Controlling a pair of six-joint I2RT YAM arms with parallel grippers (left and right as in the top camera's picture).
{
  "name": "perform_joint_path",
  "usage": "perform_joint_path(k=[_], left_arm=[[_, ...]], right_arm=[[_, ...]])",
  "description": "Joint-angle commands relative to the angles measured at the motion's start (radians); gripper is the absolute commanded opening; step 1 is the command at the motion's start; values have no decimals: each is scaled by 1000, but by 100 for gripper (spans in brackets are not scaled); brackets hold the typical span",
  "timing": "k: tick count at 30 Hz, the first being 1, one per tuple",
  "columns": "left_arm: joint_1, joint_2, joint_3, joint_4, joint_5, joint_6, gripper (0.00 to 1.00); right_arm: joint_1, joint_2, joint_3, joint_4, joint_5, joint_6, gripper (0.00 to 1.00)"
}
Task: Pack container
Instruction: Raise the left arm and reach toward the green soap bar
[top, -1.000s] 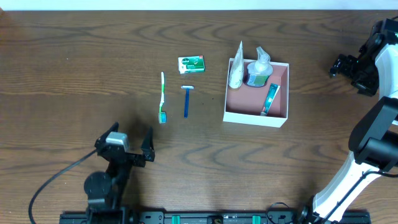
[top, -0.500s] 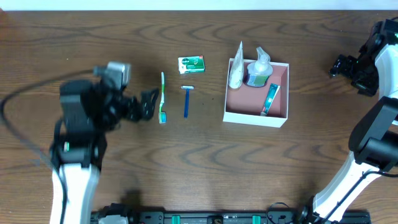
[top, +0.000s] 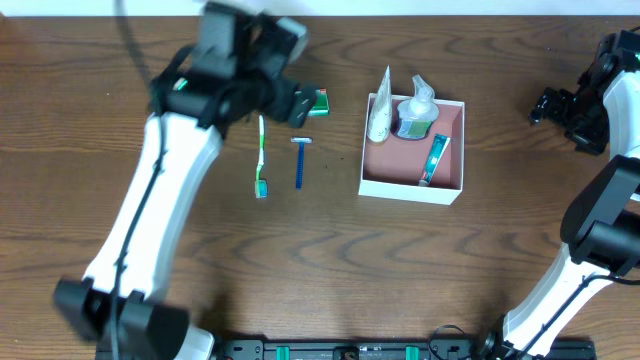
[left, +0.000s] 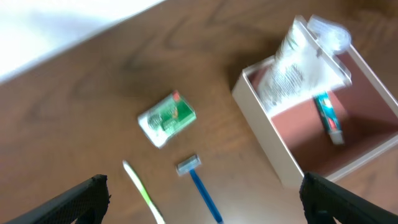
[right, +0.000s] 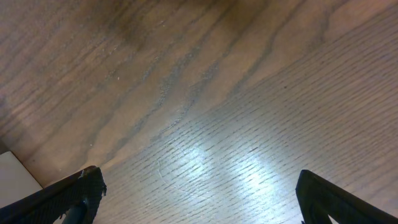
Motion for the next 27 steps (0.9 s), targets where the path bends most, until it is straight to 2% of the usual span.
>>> perform_joint_path(k=[1,6,7,11,15,20,27], left_arm=[[-22,93,77,-10,-120,31,98],[-23,146,76,-14,-139,29,98],[-19,149,76,-6,-141,4,98],[19,177,76,39,-226,-219,98],[89,229,76,53,-227,-303,98],[137,299,76,61,-200,-314,98],[72,351,76,80,-227,-312,98]], right_arm=[[-8,-3,0,0,10,9,99],[-8,-3,0,0,10,9,99],[-8,-3,0,0,10,9,99],[-8,-3,0,0,10,9,99],[-8,-3,0,0,10,9,99],[-8,-3,0,0,10,9,99],[-8,-3,0,0,11,9,99]])
